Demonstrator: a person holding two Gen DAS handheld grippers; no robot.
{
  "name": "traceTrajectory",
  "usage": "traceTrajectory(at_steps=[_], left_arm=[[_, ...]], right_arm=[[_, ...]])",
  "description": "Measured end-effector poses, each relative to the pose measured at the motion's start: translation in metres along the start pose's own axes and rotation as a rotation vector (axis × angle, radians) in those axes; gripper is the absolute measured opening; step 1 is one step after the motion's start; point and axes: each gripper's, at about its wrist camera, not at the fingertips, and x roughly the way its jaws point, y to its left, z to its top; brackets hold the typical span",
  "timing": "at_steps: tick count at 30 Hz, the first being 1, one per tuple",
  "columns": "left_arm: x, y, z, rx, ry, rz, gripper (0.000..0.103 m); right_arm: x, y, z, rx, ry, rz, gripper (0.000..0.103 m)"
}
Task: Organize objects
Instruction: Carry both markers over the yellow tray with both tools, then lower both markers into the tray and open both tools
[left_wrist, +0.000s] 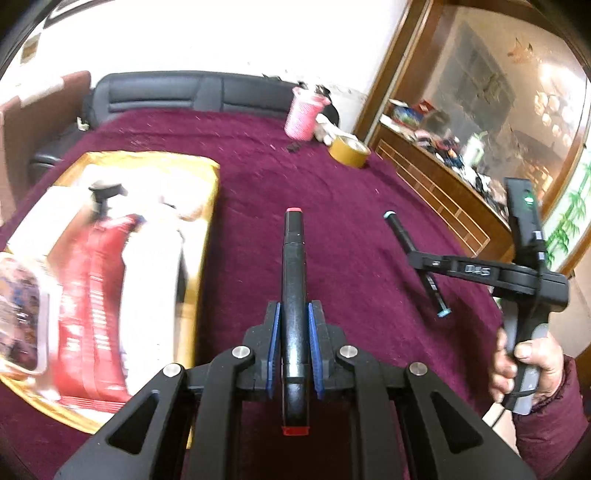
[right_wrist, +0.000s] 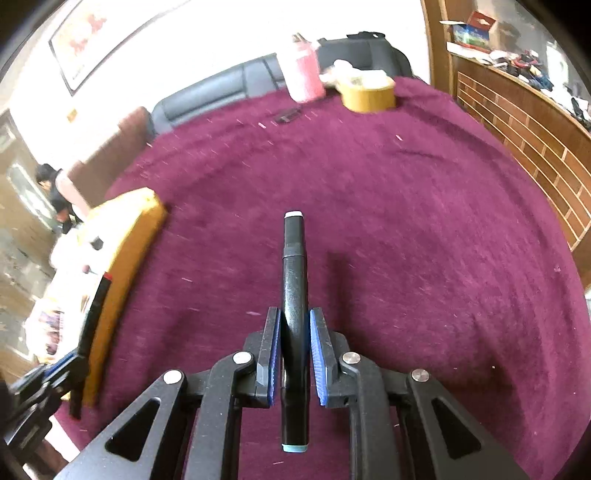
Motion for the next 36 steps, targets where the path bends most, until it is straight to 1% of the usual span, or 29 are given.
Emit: traceTrajectory(at_steps=[3,7,11,17,19,23,29,36], left_arm=[[-0.019,0.019,0.01,-0.009,-0.04,0.04,0.014],[-0.033,0.049,0.027,-0.015,-0.073,0.117,0.014],[-0.036,0.076,0.043,-0.006,-0.082,0.186,0.014],[-0.017,0.107,0.07,-0.01,-0.048,0.229,0.014],[-0.009,0.115,0.076,-0.014,-0.027,0.231,0.014],[0.013,0.129,0.088,-0.025,0.02,0.234,0.014],[0.039,0.16,0.099,-0.109,0.086,0.228,0.014],[0.056,0.182,0.1,-0.182,0.129,0.238,0.014]], right_arm=[[-0.014,0.024,0.01,-0.018,-0.029,0.07,0.017],[-0.014,0.062,0.027,-0.044,-0.023,0.163,0.017],[0.0,0.101,0.04,-0.077,0.003,0.219,0.017],[0.039,0.155,0.061,-0.109,0.067,0.28,0.017],[0.057,0.173,0.068,-0.12,0.101,0.294,0.017],[0.086,0.201,0.08,-0.149,0.143,0.288,0.018],[0.129,0.229,0.092,-0.179,0.212,0.285,0.018],[0.166,0.254,0.092,-0.2,0.272,0.284,0.018]])
